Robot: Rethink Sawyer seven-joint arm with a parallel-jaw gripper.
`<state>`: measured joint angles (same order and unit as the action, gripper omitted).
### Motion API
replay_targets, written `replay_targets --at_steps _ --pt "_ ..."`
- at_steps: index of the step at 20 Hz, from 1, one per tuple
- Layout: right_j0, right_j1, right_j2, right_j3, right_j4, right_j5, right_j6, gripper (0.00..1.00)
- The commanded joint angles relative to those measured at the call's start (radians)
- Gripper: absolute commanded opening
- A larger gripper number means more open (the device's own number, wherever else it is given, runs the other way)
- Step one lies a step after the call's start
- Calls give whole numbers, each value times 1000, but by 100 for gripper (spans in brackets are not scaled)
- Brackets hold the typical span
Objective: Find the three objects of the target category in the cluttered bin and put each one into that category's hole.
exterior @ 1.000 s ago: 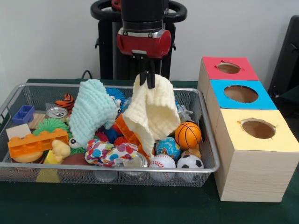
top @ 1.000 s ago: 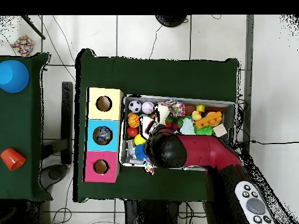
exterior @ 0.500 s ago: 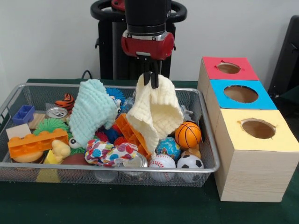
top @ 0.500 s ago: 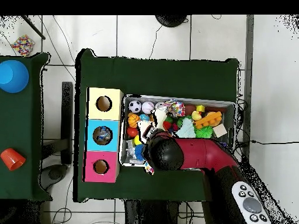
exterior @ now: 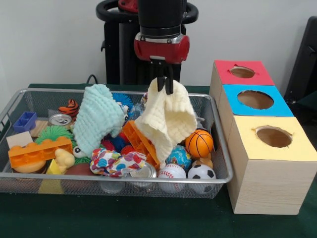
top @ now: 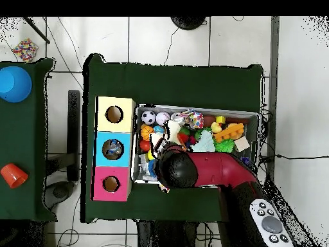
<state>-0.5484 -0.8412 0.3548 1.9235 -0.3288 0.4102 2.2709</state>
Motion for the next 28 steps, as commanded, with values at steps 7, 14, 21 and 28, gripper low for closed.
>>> replay_targets --at_steps 7,14,21,28 --pt "36 51 -34 -14 -16 -39 46 0" --pt "50 47 -40 -8 -8 -35 57 0" --pt "48 49 -38 -19 -1 -14 49 0" --pt "52 46 -43 -13 -5 -16 50 100"
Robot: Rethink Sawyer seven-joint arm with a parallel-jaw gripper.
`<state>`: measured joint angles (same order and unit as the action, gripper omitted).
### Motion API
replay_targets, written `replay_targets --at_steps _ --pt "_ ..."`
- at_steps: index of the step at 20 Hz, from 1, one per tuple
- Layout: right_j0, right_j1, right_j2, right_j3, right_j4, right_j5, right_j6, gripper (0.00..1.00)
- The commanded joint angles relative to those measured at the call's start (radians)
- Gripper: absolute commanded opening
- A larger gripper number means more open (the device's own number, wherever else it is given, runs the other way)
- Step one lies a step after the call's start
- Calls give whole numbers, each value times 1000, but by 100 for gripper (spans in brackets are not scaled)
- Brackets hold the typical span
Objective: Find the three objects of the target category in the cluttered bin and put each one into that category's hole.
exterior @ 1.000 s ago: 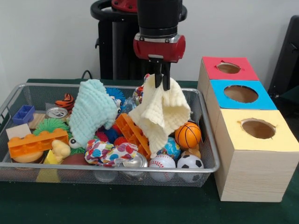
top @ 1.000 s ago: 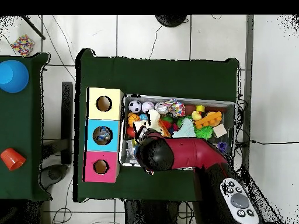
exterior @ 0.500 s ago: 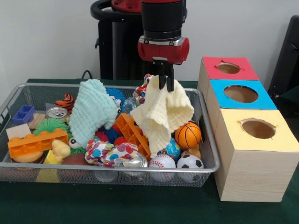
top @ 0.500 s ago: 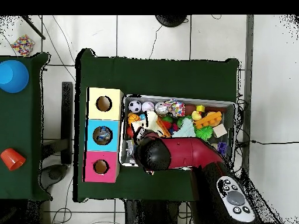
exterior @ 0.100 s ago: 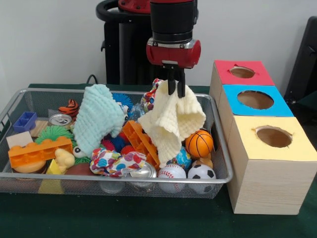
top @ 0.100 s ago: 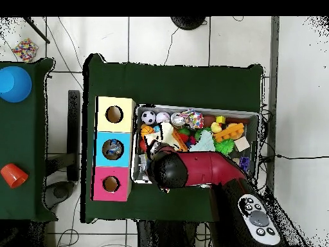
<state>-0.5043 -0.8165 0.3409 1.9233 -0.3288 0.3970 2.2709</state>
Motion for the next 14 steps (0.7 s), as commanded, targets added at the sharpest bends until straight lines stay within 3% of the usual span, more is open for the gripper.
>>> replay_targets --at_steps 1,14 --pt "8 21 -29 -13 -5 -1 49 100" --pt "14 10 -29 -18 6 21 51 100"
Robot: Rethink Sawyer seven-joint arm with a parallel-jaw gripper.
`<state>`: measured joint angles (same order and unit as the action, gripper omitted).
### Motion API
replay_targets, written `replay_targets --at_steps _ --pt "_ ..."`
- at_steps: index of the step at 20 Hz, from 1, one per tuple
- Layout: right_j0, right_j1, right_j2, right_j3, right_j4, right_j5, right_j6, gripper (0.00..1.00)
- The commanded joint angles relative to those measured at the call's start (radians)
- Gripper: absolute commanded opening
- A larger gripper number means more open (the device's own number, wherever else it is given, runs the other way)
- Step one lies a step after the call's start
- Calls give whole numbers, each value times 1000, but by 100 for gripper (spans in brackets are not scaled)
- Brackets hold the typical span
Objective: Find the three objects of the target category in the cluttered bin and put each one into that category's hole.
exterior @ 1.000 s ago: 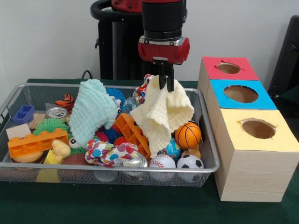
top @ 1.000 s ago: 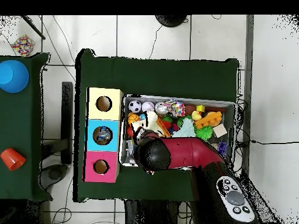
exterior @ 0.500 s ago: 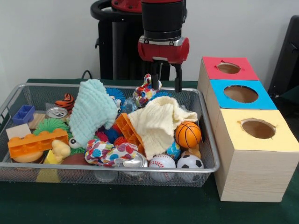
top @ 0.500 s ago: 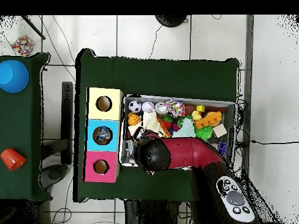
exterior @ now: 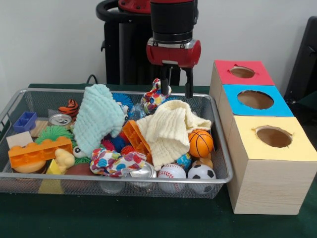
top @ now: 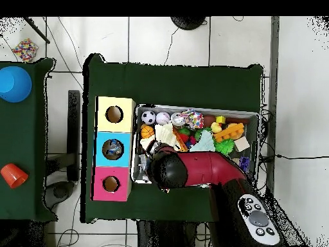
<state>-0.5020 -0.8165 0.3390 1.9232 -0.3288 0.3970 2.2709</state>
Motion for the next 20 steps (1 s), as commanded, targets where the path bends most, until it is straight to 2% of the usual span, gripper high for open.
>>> replay_targets --at_steps 1,5,7,11,12,15,16,20 --pt "20 -6 -37 -18 4 37 52 100" --pt "41 -82 -83 -59 -12 176 12 100" --pt "47 -95 -99 -65 -21 206 -2 100" --pt "-16 -99 -44 -5 37 143 -4 100" --pt "-32 -70 -32 -20 37 135 -14 100" --pt "-32 -54 -55 -27 -3 108 -14 100" --pt "-10 -41 -82 -31 -33 95 2 100" --pt "33 -10 -148 -91 -107 125 -2 100"
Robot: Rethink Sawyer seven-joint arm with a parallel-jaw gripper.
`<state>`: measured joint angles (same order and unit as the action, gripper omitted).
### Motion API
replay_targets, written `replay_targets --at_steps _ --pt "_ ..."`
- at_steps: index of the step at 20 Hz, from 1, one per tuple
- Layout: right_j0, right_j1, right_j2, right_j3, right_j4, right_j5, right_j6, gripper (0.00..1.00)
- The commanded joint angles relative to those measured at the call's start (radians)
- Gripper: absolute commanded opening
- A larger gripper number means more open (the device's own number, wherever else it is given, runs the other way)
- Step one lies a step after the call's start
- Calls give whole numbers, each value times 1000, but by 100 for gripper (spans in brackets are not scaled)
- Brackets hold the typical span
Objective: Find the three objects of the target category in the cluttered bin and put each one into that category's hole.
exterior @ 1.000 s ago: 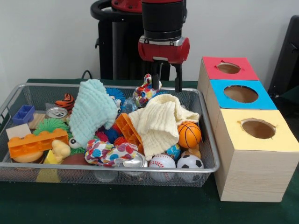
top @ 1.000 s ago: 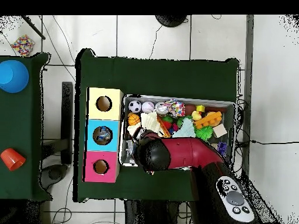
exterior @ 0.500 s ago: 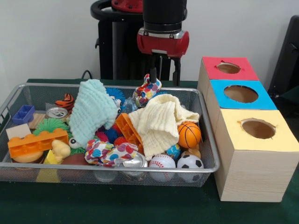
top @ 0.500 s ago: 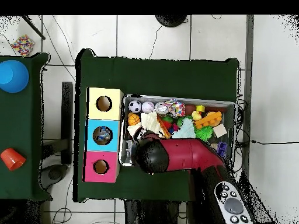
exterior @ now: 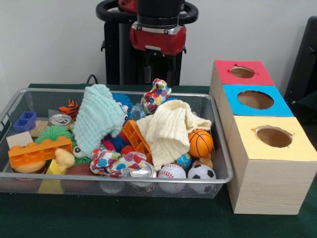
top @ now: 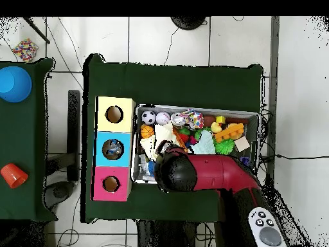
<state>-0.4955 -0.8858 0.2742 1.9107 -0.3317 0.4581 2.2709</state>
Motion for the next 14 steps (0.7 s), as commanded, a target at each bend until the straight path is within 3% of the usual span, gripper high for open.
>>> replay_targets --at_steps 1,7,14 --pt "43 54 -104 -90 -119 80 2 100" --pt "103 20 -147 -152 -162 227 -53 100" --pt "159 51 -182 -208 -223 249 -27 100"
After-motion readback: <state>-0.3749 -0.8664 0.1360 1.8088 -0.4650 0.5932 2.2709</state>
